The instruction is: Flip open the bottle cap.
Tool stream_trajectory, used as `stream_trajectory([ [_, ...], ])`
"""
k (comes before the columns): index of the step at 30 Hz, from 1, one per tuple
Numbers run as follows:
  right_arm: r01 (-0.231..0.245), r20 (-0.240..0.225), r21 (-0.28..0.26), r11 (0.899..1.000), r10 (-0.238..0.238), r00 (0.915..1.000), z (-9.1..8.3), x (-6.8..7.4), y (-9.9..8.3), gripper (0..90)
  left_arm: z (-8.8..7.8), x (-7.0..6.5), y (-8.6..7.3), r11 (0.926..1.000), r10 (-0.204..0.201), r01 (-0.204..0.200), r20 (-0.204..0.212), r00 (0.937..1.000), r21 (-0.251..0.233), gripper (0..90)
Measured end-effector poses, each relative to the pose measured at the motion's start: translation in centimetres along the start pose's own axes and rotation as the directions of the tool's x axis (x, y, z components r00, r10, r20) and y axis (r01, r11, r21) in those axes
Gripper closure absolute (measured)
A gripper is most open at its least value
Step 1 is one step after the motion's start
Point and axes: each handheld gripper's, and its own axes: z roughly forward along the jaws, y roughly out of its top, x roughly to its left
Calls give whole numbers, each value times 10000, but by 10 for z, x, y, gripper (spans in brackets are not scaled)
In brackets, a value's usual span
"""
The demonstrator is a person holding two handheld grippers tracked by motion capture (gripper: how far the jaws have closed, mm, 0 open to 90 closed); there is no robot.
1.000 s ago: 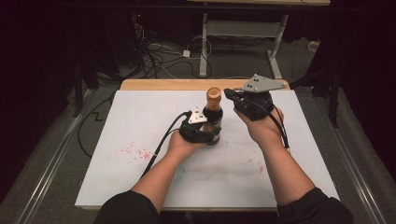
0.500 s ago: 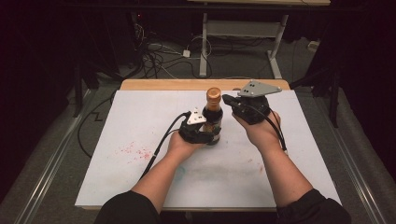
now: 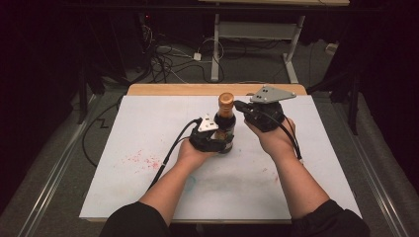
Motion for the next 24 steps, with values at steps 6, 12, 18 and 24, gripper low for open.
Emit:
stream_trajectory([
  [6, -28, -32, -60, 10000, 28, 10000, 0, 0, 1, 900, 0, 0, 0, 10000, -20, 20, 11, 10000, 6, 288],
  [12, -141, -74, -122, 9998, 140, 9999, 1, 0, 2, 900, 0, 1, 0, 10000, -25, 25, 17, 10000, 19, 287],
  [18, -208, -92, -159, 9997, 207, 9997, 0, 0, 1, 900, 0, 0, 0, 10000, -35, 35, 10, 10000, 31, 288],
  [24, -250, -94, -206, 9995, 248, 9996, 1, 0, 2, 900, 0, 0, 0, 10000, -49, 49, 4, 10000, 26, 288],
])
